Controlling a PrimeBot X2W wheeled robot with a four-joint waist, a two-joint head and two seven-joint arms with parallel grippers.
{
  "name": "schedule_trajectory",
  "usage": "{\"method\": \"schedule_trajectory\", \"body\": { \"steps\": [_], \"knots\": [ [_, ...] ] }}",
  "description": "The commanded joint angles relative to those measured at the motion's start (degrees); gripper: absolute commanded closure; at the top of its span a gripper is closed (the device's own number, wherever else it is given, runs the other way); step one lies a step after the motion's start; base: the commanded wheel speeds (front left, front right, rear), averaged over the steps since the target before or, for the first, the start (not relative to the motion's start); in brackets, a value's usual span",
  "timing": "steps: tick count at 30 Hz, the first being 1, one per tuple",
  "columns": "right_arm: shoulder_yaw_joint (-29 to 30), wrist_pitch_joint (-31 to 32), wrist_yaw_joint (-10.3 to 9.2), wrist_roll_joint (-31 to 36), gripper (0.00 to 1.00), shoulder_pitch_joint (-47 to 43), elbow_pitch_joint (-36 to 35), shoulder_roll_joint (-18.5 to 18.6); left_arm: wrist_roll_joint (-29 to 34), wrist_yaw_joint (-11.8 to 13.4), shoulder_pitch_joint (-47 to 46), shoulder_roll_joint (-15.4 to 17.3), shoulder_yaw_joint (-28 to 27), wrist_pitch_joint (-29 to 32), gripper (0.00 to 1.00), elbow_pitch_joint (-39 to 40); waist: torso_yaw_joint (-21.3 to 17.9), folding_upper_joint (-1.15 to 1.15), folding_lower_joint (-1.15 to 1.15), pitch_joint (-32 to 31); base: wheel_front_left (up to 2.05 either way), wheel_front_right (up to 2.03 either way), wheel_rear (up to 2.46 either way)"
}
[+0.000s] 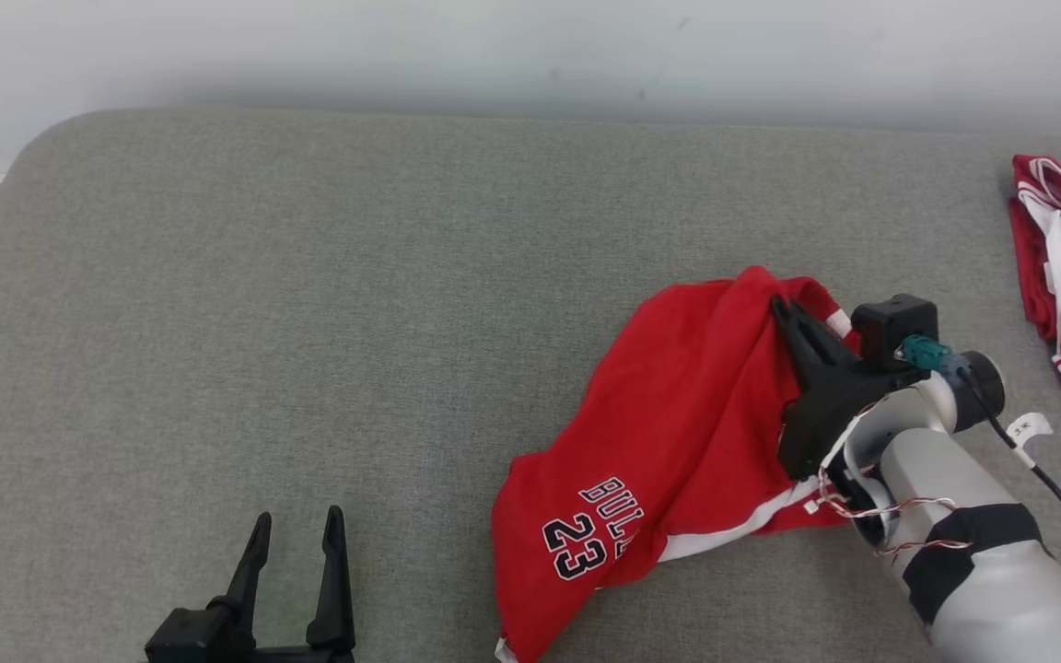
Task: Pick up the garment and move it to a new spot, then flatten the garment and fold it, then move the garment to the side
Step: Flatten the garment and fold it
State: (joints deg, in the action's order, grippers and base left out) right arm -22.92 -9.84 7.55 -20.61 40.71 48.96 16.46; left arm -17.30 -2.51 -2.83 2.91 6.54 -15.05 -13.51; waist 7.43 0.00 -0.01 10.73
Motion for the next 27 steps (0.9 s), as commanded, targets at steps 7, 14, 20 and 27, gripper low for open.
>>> {"method": "schedule_trajectory", "body": {
  "steps": [7, 14, 20, 27],
  "knots": [
    [-2.4, -4.1, -0.16, -2.1, 0.00, 1.4, 4.4, -0.2, -0.7, 0.4, 0.7, 0.0, 0.0, -0.2, 0.00, 0.0, -0.2, 0.00, 0.01, -1.4, 0.00, 0.00, 0.00],
    [0.6, -5.3, -0.16, -3.3, 0.00, -2.3, -4.4, 2.1, 0.3, 0.3, 2.2, -0.1, -1.1, -0.2, 0.00, 0.4, -3.1, 0.00, 0.01, -3.5, 0.00, 0.00, 0.00],
    [7.6, -5.4, -0.16, -0.5, 0.00, -10.7, -18.1, 2.9, 1.2, -0.2, 3.1, -0.1, -1.6, -0.2, 0.00, 0.6, -5.6, 0.00, 0.01, -4.7, 0.00, 0.00, 0.00],
    [15.7, -5.4, -0.16, 3.4, 0.00, -23.1, -31.5, -0.6, 1.8, -0.8, 4.5, 0.0, -0.6, -0.2, 0.00, 0.7, -7.3, 0.00, 0.01, -5.5, 0.00, 0.00, 0.00]
  ]
}}
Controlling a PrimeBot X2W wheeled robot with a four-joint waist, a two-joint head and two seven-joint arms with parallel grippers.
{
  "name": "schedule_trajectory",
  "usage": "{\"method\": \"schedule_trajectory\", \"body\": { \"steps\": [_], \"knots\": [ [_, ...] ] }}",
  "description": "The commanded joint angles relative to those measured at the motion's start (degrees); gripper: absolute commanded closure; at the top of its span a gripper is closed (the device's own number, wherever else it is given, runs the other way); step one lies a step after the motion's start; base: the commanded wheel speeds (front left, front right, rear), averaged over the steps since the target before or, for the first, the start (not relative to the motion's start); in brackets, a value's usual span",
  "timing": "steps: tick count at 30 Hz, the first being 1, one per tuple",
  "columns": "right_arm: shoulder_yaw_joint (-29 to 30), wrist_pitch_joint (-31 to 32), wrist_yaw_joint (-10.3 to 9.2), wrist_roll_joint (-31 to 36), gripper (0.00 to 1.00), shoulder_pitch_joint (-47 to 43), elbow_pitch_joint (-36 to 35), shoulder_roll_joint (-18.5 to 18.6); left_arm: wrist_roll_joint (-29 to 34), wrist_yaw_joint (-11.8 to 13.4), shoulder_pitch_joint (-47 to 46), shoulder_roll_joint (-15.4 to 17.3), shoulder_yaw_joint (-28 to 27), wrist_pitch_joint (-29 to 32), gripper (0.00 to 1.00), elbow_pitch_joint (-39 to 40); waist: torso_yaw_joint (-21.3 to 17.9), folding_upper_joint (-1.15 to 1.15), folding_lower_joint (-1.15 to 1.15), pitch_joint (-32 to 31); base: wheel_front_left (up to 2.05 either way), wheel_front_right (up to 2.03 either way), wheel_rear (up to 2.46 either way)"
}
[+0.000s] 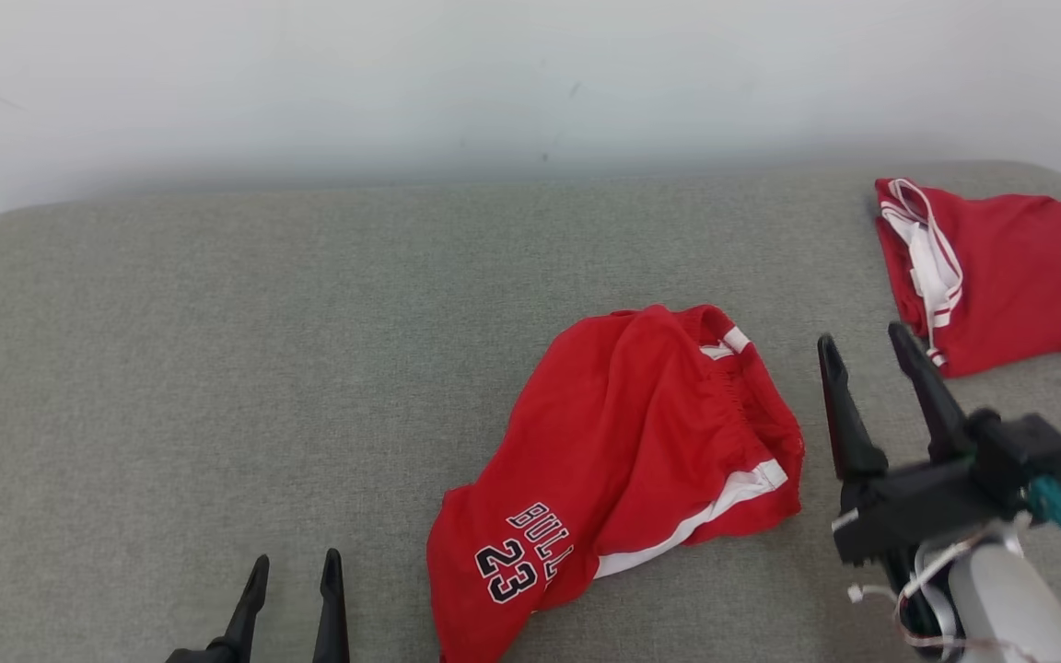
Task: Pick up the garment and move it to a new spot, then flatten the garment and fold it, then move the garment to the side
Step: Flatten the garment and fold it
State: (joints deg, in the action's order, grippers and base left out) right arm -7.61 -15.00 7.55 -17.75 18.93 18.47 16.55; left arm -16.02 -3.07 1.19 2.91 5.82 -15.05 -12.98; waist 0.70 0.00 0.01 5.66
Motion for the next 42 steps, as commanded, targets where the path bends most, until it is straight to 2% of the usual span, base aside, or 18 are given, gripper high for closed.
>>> {"method": "schedule_trajectory", "body": {
  "steps": [1, 9, 16, 27, 37, 41, 42],
  "knots": [
    [1.4, -0.2, -0.16, 1.0, 0.00, -3.1, -2.4, -1.2, 0.5, -0.2, 0.6, -0.1, 0.2, -0.2, 0.00, 0.1, -0.7, 0.00, -0.01, -0.4, 0.00, 0.00, 0.00],
    [3.3, -0.2, -0.16, 3.2, 0.00, -13.4, -8.7, -5.5, 0.8, -0.5, 1.0, 0.0, 1.8, -0.2, 0.00, -0.2, -1.2, 0.00, -0.01, -0.6, 0.00, 0.00, 0.00],
    [4.9, -0.2, -0.16, 4.2, 0.00, -18.9, -9.7, -9.3, 2.0, -2.1, 2.7, 0.0, 5.6, -0.2, 0.00, -0.9, -1.1, 0.00, -0.01, -1.3, 0.00, 0.00, 0.00],
    [4.9, -0.2, -0.16, 4.4, 0.00, -19.7, -10.4, -10.7, 3.1, -4.1, 6.1, 0.0, 12.4, -0.2, 0.00, -3.3, -1.7, 0.00, -0.01, -1.2, 0.00, 0.00, 0.00],
    [5.1, -0.2, -0.16, 4.5, 0.00, -19.6, -10.4, -10.6, 2.2, -4.4, 4.7, 0.1, 18.3, -0.2, 0.00, -5.6, -1.2, 0.00, -0.01, -0.7, 0.00, 0.00, 0.00],
    [4.8, -0.2, -0.16, 4.6, 0.00, -19.3, -10.4, -10.6, 0.9, -4.4, 2.9, 0.2, 18.9, -0.2, 0.00, -6.4, -1.3, 0.00, -0.01, -0.7, 0.00, 0.00, 0.00],
    [4.8, -0.2, -0.16, 4.6, 0.00, -19.2, -10.4, -10.6, 0.5, -4.3, 2.5, 0.3, 18.6, -0.2, 0.28, -6.7, -1.3, 0.00, -0.01, -0.7, 0.00, 0.00, 0.00]
  ]
}}
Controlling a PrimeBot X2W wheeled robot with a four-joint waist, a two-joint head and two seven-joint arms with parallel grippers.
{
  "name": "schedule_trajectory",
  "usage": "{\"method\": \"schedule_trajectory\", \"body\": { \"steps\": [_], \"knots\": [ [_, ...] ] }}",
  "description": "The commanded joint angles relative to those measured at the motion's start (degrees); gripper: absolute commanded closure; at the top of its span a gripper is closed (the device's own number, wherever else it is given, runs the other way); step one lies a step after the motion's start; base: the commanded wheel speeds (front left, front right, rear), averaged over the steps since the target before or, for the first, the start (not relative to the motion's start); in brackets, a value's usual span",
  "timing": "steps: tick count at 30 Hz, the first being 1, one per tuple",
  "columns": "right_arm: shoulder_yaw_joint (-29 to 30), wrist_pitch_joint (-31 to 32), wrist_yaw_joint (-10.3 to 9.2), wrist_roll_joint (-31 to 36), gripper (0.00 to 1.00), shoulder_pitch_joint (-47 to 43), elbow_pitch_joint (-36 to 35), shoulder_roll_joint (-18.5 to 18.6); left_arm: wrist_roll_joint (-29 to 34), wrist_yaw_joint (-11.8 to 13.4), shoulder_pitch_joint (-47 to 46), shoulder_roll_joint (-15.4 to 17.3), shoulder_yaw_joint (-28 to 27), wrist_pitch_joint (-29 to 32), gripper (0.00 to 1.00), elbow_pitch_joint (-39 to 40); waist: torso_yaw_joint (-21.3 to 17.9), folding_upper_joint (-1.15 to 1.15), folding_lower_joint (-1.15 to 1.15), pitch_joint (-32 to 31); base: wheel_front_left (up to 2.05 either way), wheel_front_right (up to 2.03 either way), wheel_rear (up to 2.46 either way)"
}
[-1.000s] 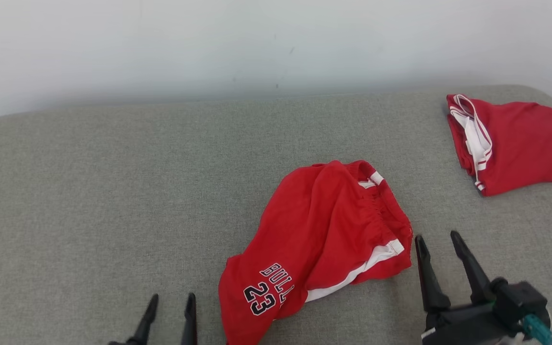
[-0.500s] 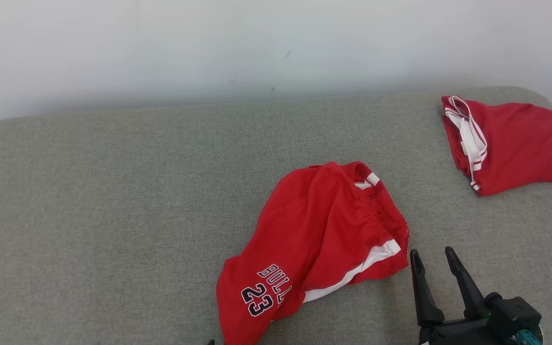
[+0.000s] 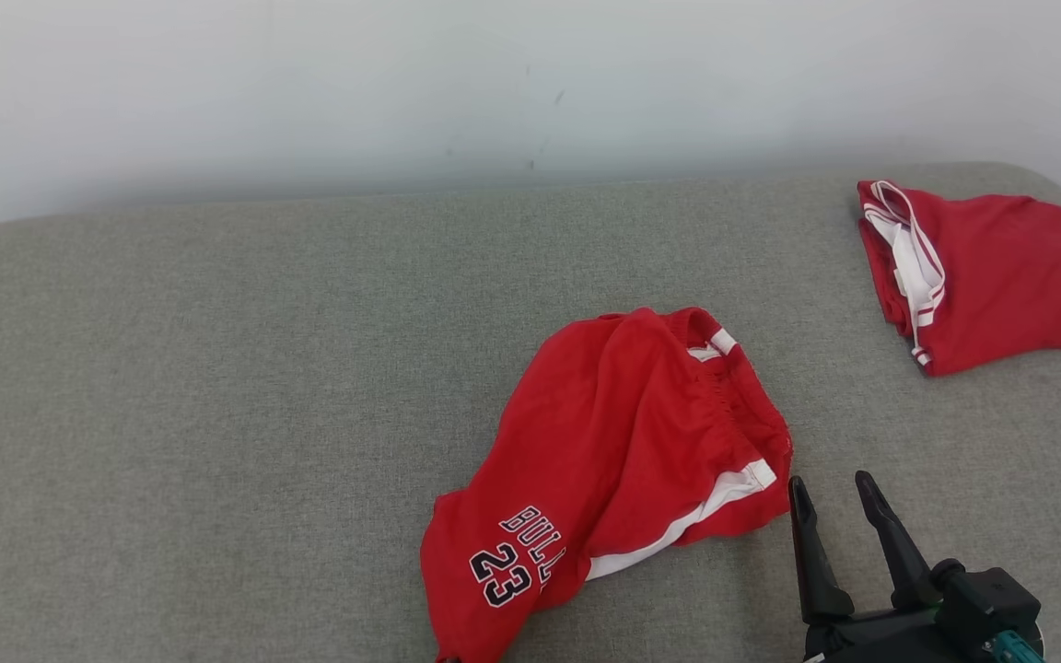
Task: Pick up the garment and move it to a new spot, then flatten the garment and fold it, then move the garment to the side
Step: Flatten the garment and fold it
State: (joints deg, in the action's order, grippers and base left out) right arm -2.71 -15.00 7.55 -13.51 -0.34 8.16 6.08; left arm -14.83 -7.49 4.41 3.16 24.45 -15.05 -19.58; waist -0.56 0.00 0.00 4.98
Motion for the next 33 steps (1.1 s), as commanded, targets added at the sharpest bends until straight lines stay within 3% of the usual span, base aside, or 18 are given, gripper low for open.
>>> {"method": "schedule_trajectory", "body": {
  "steps": [1, 3, 4, 9, 20, 27, 33],
  "knots": [
    [-0.1, -0.2, -0.16, 0.4, 0.00, 0.1, 0.0, -0.1, -0.9, 0.1, -1.0, 0.1, -0.2, -0.2, 0.53, -0.6, -0.1, 0.00, 0.00, 0.0, 0.00, 0.00, 0.00],
    [-0.2, -0.2, -0.16, 0.4, 0.00, 0.3, 0.1, -0.1, -0.8, 0.1, -1.9, 0.5, -0.5, -0.2, 0.81, -2.1, -0.2, 0.00, 0.00, 0.1, 0.00, 0.00, 0.00],
    [-0.2, -0.2, -0.16, 0.5, 0.00, 0.3, 0.1, -0.2, -0.9, 0.1, -2.5, 0.5, -0.8, -0.2, 1.00, -2.9, -0.3, 0.00, 0.00, 0.2, 0.00, 0.00, 0.00],
    [-0.2, -0.2, -0.16, 0.5, 0.00, 0.7, 0.0, -0.4, -0.2, 0.1, -4.9, 0.6, -2.4, -0.2, 1.00, -4.3, -0.9, 0.00, 0.00, 0.5, 0.00, 0.00, 0.00],
    [0.0, -0.2, -0.17, 0.2, 0.00, 1.4, -0.4, -0.3, 0.3, 0.1, -10.1, 3.1, -8.4, -0.2, 1.00, 1.8, -1.5, 0.00, 0.00, 1.4, 0.00, 0.00, 0.00],
    [-0.4, -0.2, -0.17, 0.0, 0.00, 2.7, 0.7, -0.3, -0.9, 0.1, -13.9, 6.5, -9.8, -0.2, 1.00, -1.0, -2.9, 0.00, 0.00, 2.0, 0.00, 0.00, 0.00],
    [0.1, -0.2, -0.17, 0.0, 0.00, 2.6, 1.2, -0.4, -1.8, 0.1, -15.3, 6.9, -10.6, -0.2, 1.00, -2.8, -3.3, 0.00, 0.00, 2.3, 0.00, 0.00, 0.00]
  ]
}}
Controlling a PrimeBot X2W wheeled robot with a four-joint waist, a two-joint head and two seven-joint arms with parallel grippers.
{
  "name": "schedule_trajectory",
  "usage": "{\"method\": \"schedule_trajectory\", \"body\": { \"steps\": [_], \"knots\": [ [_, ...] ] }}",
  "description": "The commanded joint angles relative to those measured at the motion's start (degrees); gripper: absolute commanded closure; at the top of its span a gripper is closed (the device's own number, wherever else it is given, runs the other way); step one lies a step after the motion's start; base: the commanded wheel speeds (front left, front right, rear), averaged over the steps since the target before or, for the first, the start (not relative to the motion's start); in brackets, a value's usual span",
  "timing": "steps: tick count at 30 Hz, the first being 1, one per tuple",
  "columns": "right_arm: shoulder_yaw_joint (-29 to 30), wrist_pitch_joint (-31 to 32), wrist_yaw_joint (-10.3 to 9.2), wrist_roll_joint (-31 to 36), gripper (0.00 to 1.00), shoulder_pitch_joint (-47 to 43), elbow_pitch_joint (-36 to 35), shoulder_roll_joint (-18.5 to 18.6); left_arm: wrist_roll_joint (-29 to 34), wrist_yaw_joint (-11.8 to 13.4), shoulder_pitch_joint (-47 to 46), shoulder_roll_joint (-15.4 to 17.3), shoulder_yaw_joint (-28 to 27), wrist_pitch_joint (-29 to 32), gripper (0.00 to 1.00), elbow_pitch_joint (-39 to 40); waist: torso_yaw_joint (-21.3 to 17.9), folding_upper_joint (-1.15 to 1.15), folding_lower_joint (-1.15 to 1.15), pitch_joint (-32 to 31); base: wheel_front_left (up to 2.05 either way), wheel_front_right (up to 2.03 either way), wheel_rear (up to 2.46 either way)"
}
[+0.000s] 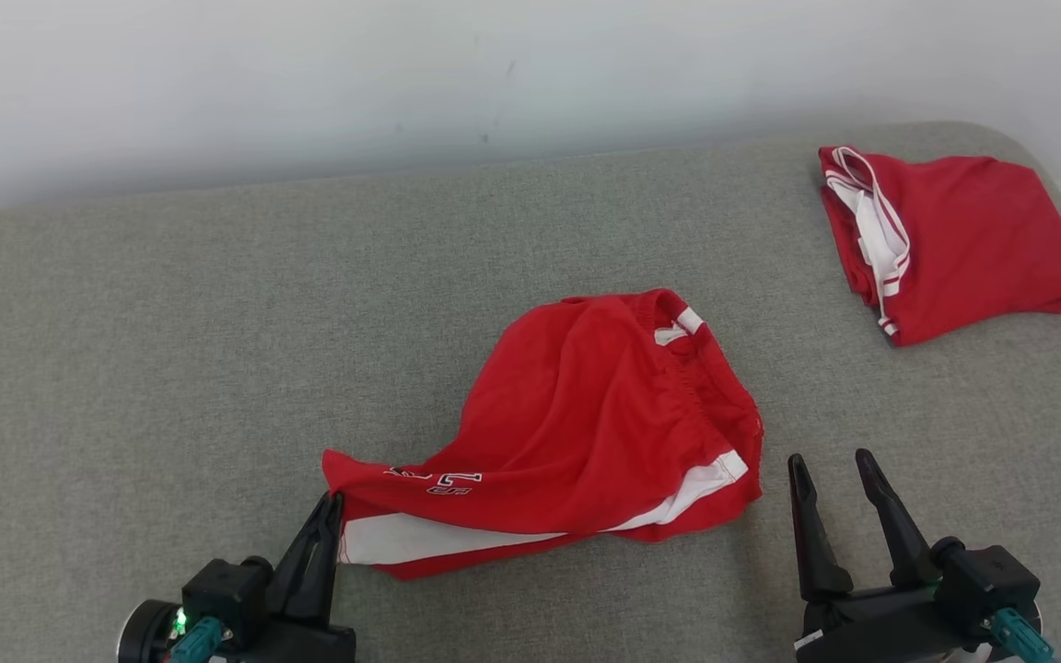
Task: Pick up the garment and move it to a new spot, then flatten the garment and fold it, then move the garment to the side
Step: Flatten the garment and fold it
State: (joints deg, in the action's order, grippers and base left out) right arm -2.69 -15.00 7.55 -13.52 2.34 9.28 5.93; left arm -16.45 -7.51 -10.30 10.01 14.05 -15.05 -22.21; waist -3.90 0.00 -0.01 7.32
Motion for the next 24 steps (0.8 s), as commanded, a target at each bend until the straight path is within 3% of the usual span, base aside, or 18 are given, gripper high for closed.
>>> {"method": "schedule_trajectory", "body": {
  "steps": [1, 2, 3, 16, 24],
  "knots": [
    [0.2, -0.2, -0.17, 0.0, 0.00, -0.2, 0.1, -0.2, -0.2, 0.1, -0.6, -0.1, -0.2, -0.2, 0.83, -0.2, 0.2, 0.00, 0.01, -0.1, 0.00, 0.00, 0.00],
    [0.4, -0.2, -0.17, 0.0, 0.00, -0.4, 0.2, -0.2, -0.2, 0.1, -0.4, -0.2, -0.2, -0.2, 0.17, -0.2, 0.4, 0.00, 0.01, -0.2, 0.00, 0.00, 0.00],
    [0.7, -0.2, -0.17, 0.1, 0.00, -0.7, 0.2, -0.3, -0.1, 0.1, -0.3, -0.4, -0.1, -0.2, 0.00, -0.2, 0.7, 0.00, 0.01, -0.3, 0.00, 0.00, 0.00],
    [0.7, -0.2, -0.17, -0.1, 0.00, -1.3, 0.1, -0.7, 1.3, 0.1, 7.3, -2.8, -1.8, -0.2, 0.00, 5.1, 3.6, 0.00, 0.01, -0.9, 0.00, 0.00, 0.00],
    [0.7, -0.2, -0.17, -0.5, 0.00, -2.0, 0.5, -0.5, 1.0, 0.1, 11.2, -3.4, 0.7, -0.2, 0.00, 5.1, 3.7, 0.00, 0.01, -1.3, 0.00, 0.00, 0.00]
  ]
}}
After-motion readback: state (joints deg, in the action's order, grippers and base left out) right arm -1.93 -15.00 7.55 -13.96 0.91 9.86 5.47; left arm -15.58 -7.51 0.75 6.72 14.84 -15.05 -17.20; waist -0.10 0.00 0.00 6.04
